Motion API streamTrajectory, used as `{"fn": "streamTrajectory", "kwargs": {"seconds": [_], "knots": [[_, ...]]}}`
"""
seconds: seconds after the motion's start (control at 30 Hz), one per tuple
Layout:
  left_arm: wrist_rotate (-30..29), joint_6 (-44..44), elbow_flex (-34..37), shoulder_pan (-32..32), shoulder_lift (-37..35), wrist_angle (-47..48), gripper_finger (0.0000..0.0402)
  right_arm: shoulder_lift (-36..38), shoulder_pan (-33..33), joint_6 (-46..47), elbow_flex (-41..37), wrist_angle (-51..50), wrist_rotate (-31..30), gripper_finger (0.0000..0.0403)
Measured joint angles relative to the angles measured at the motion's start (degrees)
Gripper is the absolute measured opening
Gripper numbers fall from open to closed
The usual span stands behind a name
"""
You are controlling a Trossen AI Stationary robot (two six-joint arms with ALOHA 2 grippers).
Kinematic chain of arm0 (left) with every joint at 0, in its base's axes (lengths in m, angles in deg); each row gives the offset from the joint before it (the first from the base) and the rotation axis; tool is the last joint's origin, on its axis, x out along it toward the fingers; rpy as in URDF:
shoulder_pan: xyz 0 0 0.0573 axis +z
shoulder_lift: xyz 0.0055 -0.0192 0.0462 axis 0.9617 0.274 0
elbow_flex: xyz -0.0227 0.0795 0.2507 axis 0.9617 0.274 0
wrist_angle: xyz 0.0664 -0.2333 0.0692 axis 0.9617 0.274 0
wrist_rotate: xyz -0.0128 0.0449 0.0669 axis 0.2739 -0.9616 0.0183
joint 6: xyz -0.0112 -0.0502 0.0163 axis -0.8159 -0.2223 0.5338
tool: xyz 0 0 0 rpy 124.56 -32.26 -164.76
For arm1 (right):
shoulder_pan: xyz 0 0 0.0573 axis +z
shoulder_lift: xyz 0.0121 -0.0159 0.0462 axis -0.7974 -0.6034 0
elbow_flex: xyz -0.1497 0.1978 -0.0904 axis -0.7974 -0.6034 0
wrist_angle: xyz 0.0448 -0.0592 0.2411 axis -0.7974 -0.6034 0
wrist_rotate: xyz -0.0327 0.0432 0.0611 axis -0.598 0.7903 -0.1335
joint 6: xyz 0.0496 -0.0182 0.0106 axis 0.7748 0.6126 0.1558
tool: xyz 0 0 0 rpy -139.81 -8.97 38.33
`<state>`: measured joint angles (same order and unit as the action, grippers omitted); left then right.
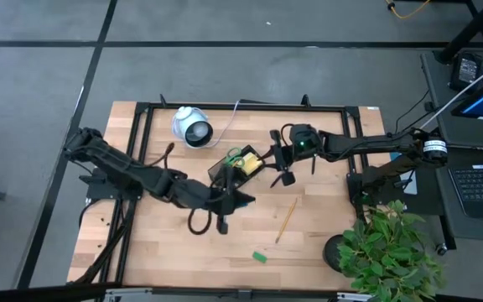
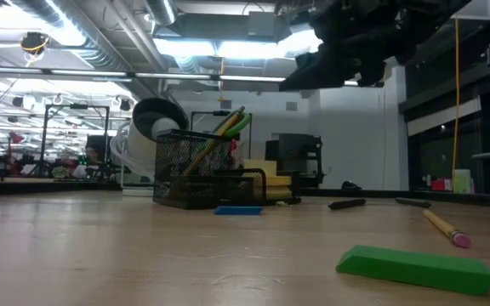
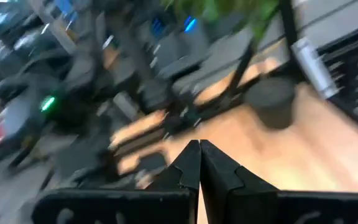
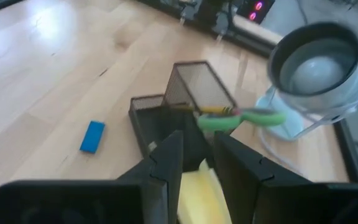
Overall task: Pick and place office supplies into organizer
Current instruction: Put the black pen into the black desk organizer
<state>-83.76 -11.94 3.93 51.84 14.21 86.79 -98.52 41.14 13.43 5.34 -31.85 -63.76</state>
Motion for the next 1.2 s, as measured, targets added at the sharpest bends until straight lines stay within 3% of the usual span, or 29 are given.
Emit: {"fn": "streamTrajectory", "kwargs": {"seconds": [0.07,0.23,0.43,0.63,0.87,1.03,1.2], "knots": [[3.5,2.7,3.7,0.9,-0.8,-6.4,0.0001,0.0,0.0,-0.1,0.0,-1.7,0.0,0.0097],[4.2,3.6,13.6,3.8,-5.7,-19.7,0.0002,1.5,0.0,-0.2,0.0,-5.8,0.0,0.0097],[5.6,2.4,23.9,4.4,-14.6,-26.4,0.0002,5.0,-0.1,-0.2,0.0,-10.6,-3.9,0.0097],[2.0,0.5,31.5,4.5,-20.7,-26.9,0.0002,6.1,-0.2,3.0,0.0,-11.7,-7.4,0.0097],[1.7,1.8,38.9,4.5,-27.2,-27.0,0.0002,6.1,-1.3,8.6,0.2,-14.4,-10.9,0.0097],[1.5,0.9,42.5,5.2,-32.3,-26.9,0.0002,5.1,-5.0,16.6,5.6,-25.2,-16.4,0.0097],[1.5,0.3,44.8,5.2,-35.6,-26.5,0.0002,4.9,-9.4,30.1,10.7,-34.6,-16.7,0.0097]]}}
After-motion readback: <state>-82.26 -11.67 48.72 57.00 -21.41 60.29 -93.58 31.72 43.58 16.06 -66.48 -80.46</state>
